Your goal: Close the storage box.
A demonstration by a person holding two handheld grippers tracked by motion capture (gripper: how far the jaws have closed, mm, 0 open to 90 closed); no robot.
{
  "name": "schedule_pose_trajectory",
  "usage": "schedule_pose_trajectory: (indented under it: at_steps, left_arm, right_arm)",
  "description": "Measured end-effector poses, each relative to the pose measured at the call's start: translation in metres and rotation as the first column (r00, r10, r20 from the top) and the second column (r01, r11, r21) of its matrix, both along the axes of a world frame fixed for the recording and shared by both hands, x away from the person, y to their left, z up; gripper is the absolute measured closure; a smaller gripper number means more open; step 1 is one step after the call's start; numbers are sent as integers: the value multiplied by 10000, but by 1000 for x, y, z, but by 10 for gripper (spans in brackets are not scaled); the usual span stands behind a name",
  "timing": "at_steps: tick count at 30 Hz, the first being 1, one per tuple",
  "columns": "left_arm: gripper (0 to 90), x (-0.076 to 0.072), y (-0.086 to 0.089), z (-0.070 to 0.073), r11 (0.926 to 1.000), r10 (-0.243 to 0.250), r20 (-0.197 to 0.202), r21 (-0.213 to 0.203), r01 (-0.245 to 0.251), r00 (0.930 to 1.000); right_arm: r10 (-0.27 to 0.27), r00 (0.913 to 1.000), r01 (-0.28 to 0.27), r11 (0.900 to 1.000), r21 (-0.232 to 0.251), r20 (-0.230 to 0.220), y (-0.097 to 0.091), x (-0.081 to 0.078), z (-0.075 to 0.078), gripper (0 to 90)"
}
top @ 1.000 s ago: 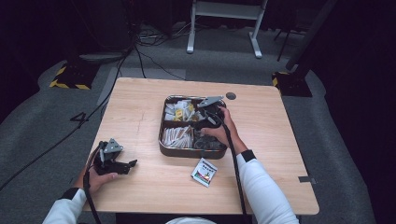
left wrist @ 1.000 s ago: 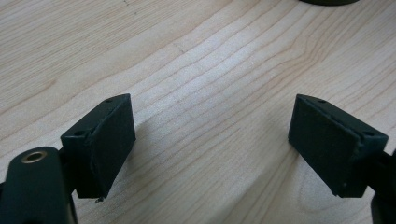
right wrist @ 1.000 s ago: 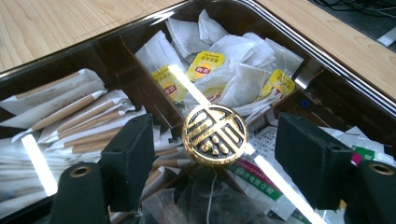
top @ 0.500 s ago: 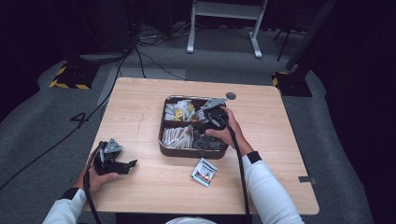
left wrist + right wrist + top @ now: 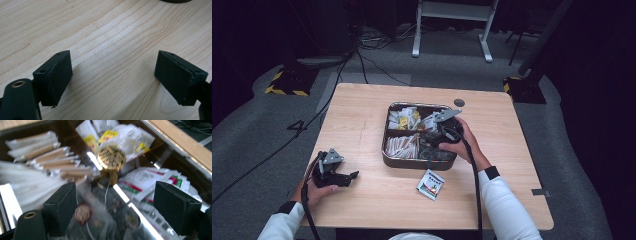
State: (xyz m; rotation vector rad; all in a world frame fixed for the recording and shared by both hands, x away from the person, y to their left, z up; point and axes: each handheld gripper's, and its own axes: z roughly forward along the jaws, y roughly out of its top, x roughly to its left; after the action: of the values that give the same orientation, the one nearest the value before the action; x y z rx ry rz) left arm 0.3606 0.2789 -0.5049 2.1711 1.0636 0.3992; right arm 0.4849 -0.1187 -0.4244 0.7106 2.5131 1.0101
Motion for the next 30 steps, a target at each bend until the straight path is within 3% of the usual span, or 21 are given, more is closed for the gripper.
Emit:
schedule_pose_trajectory:
  at_steps: [3,14,30]
  left_arm:
    - [151,0,0,0,10000,2,-5,-3,-2,10000]
    - [151,0,0,0,10000,3,-6,-5,-3,10000]
    - [151,0,0,0,10000,2,-4,-5,-2,10000]
  right_arm:
    - [97,9999,-95,9997,-242,67,-8,-5,0,199]
    - [105,9986,-88,9994,-331,528,-32,-21,10,206]
    - [176,9981,-119,9956,-933,597,-50,-38,5,198]
